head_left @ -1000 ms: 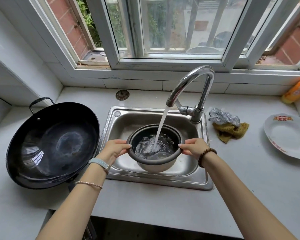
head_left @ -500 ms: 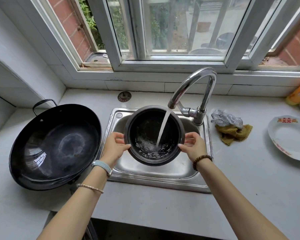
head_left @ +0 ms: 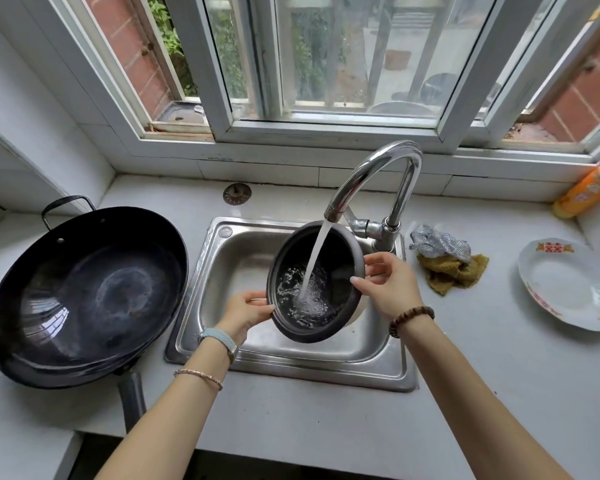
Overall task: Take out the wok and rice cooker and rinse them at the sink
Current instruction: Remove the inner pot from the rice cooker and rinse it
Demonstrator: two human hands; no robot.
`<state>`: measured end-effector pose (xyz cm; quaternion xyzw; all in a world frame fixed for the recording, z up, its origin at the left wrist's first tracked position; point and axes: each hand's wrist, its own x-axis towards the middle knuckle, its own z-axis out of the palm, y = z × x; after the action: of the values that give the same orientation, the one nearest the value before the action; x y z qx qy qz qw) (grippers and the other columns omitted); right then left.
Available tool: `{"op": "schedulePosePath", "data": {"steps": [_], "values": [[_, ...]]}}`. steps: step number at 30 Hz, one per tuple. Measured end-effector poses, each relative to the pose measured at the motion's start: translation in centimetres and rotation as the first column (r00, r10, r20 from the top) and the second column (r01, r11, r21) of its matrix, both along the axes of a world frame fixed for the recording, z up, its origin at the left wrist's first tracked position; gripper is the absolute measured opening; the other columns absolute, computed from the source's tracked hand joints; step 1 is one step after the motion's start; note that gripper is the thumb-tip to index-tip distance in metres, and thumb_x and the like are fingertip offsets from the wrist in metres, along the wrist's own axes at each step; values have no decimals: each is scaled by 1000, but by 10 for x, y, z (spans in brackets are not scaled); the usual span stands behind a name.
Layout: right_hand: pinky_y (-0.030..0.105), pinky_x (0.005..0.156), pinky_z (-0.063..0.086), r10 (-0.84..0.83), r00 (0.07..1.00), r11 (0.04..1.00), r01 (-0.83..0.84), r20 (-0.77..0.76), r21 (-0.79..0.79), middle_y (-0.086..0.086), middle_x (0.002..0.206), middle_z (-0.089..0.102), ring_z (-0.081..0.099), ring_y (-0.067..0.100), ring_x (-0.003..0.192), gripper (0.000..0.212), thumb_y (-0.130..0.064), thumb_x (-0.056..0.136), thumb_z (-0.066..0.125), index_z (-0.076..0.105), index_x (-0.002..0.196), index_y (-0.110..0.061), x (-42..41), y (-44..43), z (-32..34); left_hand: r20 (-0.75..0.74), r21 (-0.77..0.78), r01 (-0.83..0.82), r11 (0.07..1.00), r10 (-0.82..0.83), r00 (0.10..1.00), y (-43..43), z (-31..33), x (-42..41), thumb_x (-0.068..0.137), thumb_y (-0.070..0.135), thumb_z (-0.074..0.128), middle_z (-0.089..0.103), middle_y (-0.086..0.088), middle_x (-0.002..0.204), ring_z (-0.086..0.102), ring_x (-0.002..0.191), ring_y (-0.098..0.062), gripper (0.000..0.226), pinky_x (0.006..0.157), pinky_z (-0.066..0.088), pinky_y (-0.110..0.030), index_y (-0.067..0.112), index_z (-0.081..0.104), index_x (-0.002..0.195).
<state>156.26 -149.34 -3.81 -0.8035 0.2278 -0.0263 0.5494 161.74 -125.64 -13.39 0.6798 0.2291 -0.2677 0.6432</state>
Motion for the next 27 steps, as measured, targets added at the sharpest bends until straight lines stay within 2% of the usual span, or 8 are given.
{"op": "schedulePosePath", "data": {"steps": [3, 7, 11, 13, 16, 18, 24, 27], "values": [[19, 69, 49, -10, 1000, 1000, 10, -20, 3, -6, 78, 55, 53, 6, 62, 32, -2, 75, 77, 60, 101, -10, -2, -5, 0, -45, -49, 0, 999, -2, 999, -6, -3, -4, 80, -21, 61, 63, -22, 87, 64, 75, -26, 35, 56, 58, -21, -12, 56, 113], [12, 62, 48, -16, 997, 1000, 17, -69, 7, -5, 77, 55, 53, 5, 63, 32, -2, 77, 76, 59, 104, -7, -5, -13, -4, -112, -62, 3, 998, -10, 994, -8, -4, -9, 80, -21, 62, 65, -23, 87, 66, 76, -27, 34, 55, 57, -21, -13, 56, 112], [35, 81, 56, -49, 980, 995, 66, -194, 81, -1, 77, 55, 59, 16, 74, 41, -3, 77, 76, 58, 114, 4, -6, -23, -17, -157, -40, 31, 999, -37, 987, -5, -3, -11, 78, -18, 65, 68, -22, 82, 70, 65, -21, 29, 57, 58, -21, -15, 59, 106], [36, 84, 55, -63, 962, 986, 102, -267, 135, 3, 79, 57, 60, 17, 75, 45, -1, 78, 74, 55, 117, 10, -6, -28, -24, -172, -46, 15, 999, -23, 985, 0, 0, -11, 77, -18, 67, 68, -25, 84, 70, 63, -21, 31, 57, 58, -21, -18, 58, 107], [25, 67, 59, -78, 932, 953, 174, -354, 249, 17, 82, 62, 61, 16, 70, 40, 5, 80, 71, 53, 112, 22, -7, -34, -33, -170, -68, -41, 997, 29, 985, 6, 11, -9, 78, -17, 67, 69, -18, 63, 69, 53, -18, 19, 54, 57, -19, -17, 60, 95], [23, 65, 59, -62, 907, 930, 204, -417, 306, 19, 78, 64, 64, 18, 69, 37, 4, 80, 71, 55, 109, 20, -9, -37, -41, -142, -68, -72, 995, 62, 988, 10, 21, -6, 77, -16, 68, 68, -16, 59, 69, 51, -17, 11, 52, 56, -18, -14, 61, 85], [20, 49, 56, -6, 847, 865, 271, -531, 422, 25, 78, 65, 65, 28, 70, 18, 12, 79, 68, 61, 94, 18, -13, -26, -60, 15, 48, -78, 996, 77, 997, 16, 55, 2, 73, -12, 75, 67, -16, 72, 68, 66, -21, 15, 54, 54, -14, -7, 63, 79], [26, 49, 58, 45, 821, 823, 293, -570, 487, 28, 81, 63, 64, 32, 72, 9, 16, 79, 64, 59, 86, 16, -14, -15, -66, 125, 143, -44, 989, 26, 992, 16, 70, 4, 72, -8, 77, 66, -14, 80, 65, 71, -18, 25, 56, 54, -12, -7, 63, 93]]}}
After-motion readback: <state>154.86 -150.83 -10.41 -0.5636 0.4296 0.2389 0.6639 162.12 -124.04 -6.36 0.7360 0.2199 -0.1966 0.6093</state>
